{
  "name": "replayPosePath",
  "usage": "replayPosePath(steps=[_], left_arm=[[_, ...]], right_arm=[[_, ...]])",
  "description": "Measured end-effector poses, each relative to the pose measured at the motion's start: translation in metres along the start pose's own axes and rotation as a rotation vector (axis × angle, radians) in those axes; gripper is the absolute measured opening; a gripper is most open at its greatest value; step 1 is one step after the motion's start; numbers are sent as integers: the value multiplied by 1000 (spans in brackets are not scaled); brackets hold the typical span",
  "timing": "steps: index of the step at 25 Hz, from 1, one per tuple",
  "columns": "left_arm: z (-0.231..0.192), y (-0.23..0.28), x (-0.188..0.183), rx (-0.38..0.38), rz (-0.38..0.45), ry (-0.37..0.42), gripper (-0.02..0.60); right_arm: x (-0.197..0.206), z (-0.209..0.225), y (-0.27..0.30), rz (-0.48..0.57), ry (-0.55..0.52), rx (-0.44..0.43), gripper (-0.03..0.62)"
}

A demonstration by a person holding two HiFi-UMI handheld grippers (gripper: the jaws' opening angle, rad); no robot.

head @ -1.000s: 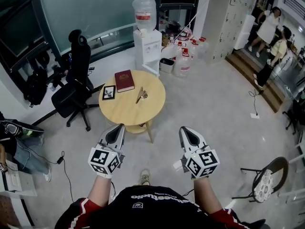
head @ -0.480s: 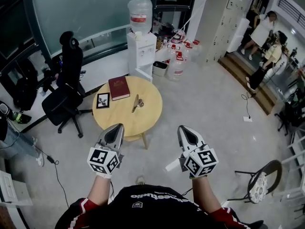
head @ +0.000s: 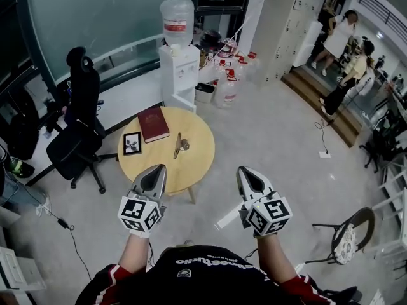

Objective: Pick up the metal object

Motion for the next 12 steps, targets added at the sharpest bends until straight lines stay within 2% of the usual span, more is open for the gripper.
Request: replayPosePath(steps=[7, 12], left_arm=[[-20, 4, 3, 0, 6, -32, 17], [-28, 6, 10, -15, 8, -45, 17]], right_arm=[[-1, -7, 14, -25, -18, 13, 26], [3, -12, 24, -37, -25, -9, 26]])
Point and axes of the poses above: the fingertips, and each gripper's own axes: y forward along the fingers, z to its right, x out of its underside, the point moved 1 cm from there along -y, backward along the fingers, and after that the axes turned 8 degrees about -x, right-handed, at the moved point
